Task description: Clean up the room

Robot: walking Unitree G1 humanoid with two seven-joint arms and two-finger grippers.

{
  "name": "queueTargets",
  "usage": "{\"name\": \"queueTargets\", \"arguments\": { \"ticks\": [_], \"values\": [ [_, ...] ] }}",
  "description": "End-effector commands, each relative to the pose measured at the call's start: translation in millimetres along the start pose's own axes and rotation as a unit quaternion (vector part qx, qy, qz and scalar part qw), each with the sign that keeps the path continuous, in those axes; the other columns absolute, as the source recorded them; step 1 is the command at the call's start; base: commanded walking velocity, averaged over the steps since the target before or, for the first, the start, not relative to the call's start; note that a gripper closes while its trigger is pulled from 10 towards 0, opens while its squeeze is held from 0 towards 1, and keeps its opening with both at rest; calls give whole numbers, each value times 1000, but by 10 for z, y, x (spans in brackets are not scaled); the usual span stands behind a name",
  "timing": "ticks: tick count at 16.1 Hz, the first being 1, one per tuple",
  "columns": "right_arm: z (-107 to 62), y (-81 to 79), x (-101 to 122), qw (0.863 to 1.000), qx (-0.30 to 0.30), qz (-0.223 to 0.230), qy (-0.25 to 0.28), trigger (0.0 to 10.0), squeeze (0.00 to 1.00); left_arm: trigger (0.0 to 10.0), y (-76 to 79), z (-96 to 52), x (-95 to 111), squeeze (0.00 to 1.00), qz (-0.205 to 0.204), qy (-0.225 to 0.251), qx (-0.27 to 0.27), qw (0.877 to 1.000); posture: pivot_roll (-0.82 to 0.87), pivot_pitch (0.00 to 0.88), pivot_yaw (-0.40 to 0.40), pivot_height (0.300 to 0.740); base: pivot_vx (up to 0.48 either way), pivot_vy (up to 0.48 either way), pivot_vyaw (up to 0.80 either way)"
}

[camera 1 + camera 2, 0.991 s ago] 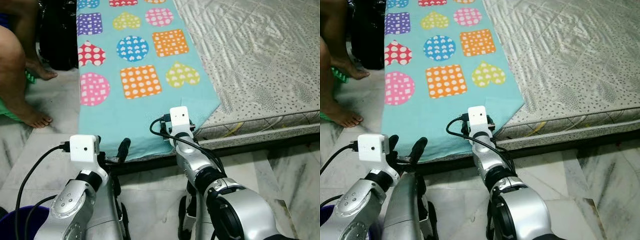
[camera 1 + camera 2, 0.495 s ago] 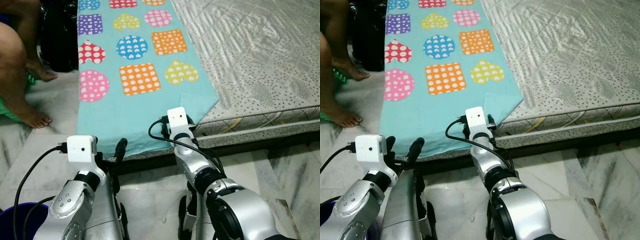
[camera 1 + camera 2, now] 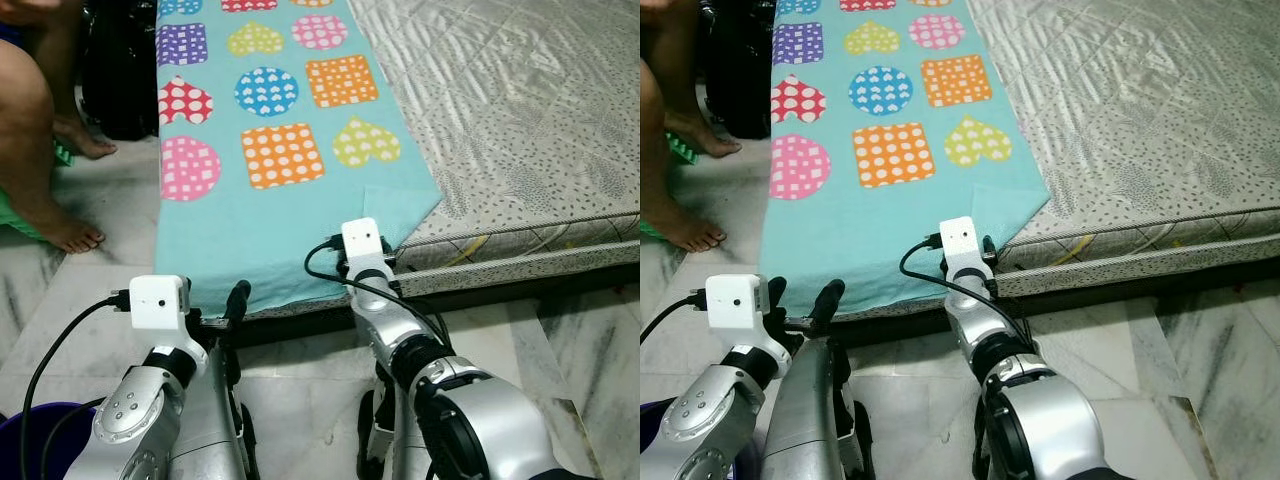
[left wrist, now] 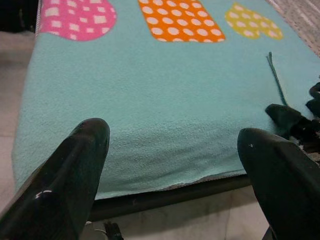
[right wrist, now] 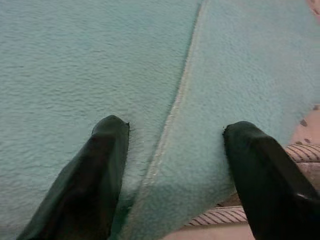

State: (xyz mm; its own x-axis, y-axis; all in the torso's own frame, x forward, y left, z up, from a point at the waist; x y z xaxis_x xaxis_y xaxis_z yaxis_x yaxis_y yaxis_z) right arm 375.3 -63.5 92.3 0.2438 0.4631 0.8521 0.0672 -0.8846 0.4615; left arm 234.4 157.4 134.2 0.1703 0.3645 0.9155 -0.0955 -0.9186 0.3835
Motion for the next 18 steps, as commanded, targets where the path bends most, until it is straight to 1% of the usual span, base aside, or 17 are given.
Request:
{"name": "queueTargets", "arguments": {
  "ticks": [1, 4, 5, 6, 7, 10, 12, 14, 15, 18],
  "values": [
    [-2, 70, -212, 999, -15, 12, -48, 0, 0, 10000, -20, -40, -7, 0, 4, -4, 8, 1000, 165, 307, -19, 540, 0, 0, 0],
    [28, 172, -213, 998, -28, 20, -48, 0, 0, 10000, -13, -28, -22, 0, 2, -7, 6, 1000, 156, 310, -16, 540, 0, 0, 0],
    [37, 203, -217, 998, -31, 33, -51, 0, 0, 10000, -15, -22, -29, 0, 1, -8, 7, 1000, 156, 310, -16, 540, 0, 0, 0],
    [43, 221, -213, 997, -32, 38, -50, 0, 0, 10000, -13, -13, -32, 0, 0, -8, 6, 1000, 140, 310, -18, 540, 0, 0, 0],
    [52, 237, -201, 996, -29, 63, -52, 0, 0, 10000, -6, 0, -32, 0, -2, -7, 6, 1000, 135, 310, -19, 540, 0, 0, 0],
    [57, 243, -161, 996, -21, 78, -37, 0, 0, 10000, -19, 13, -26, 0, -3, -5, 8, 1000, 126, 304, -21, 540, 0, 0, 0],
    [38, 238, -217, 995, -13, 92, -33, 0, 0, 10000, -37, 18, -13, 0, -4, -2, 11, 1000, 119, 300, -20, 540, 0, 0, 0],
    [19, 252, -279, 993, -12, 115, -38, 0, 0, 10000, -48, 28, -8, 0, -7, 1, 12, 1000, 110, 295, -18, 540, 0, 0, 0],
    [-27, 290, -370, 988, -18, 145, -51, 0, 0, 10000, -47, 25, -9, 0, -8, 0, 11, 1000, 103, 291, -13, 540, 0, 0, 0],
    [-141, 345, -422, 985, -18, 166, -51, 0, 0, 10000, -67, 28, -9, 0, -10, -1, 10, 1000, 86, 284, -2, 540, 0, 0, 0]
  ]
}}
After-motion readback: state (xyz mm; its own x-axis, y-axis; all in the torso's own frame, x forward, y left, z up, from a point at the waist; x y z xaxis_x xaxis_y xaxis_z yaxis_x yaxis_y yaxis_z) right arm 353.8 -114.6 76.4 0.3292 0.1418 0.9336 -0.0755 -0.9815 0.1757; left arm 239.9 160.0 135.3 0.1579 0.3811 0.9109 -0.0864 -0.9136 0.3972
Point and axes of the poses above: a point about 5 cm out from each wrist's last joint towards the gripper, its own z axis pointing out of the wrist towards the gripper, its own x axis along the axis of the wrist's last joint, y = z × x, the point moved 1 cm from there along z, pointing out of the wrist towards the gripper, and after that the axes turned 13 degrees about -z, right-handed, at the moved point
